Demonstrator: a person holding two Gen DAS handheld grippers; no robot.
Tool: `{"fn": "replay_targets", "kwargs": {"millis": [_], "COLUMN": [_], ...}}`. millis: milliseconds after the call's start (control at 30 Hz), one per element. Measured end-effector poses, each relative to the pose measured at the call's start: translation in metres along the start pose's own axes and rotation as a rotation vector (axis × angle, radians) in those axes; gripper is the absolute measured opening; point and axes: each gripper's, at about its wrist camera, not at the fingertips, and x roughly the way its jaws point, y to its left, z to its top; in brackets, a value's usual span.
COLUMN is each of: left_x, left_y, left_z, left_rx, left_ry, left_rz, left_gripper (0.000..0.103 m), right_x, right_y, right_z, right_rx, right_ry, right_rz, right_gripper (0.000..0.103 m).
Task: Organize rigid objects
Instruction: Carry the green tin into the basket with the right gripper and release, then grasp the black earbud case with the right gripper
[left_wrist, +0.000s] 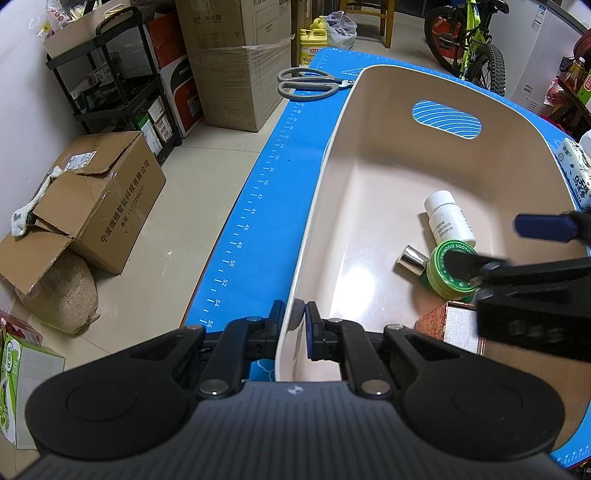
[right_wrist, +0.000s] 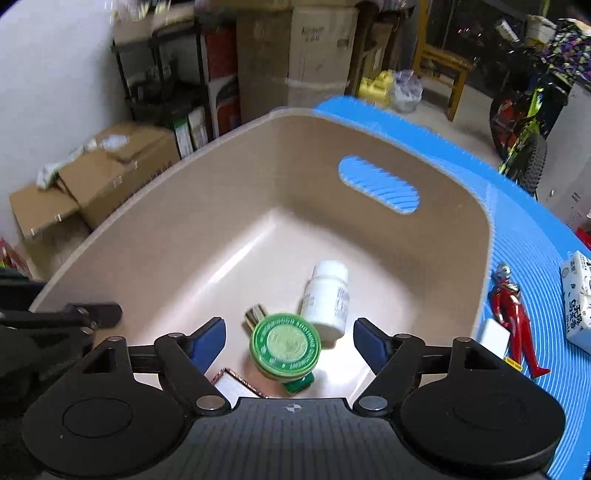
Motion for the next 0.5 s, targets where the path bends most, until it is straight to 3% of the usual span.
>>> {"fn": "replay_targets", "kwargs": {"millis": [267,500], "left_x": [0.0,0.001], "left_y": [0.0,0.0], "left_z": [0.0,0.0], "left_rx": [0.001,-0.002], "left_ry": [0.0,0.001], "left_rz": [0.0,-0.001], "left_gripper": [0.014,0.014], "right_x": [-0.042,-0.057], "right_y": [-0.038,-0.089], "right_z": [-0.005,-0.015], "right_rx": [0.075,0.163], "right_ry": [-0.145,-0.165], "right_rz": [-0.014,-0.076], "right_gripper": [0.081,0.083]}}
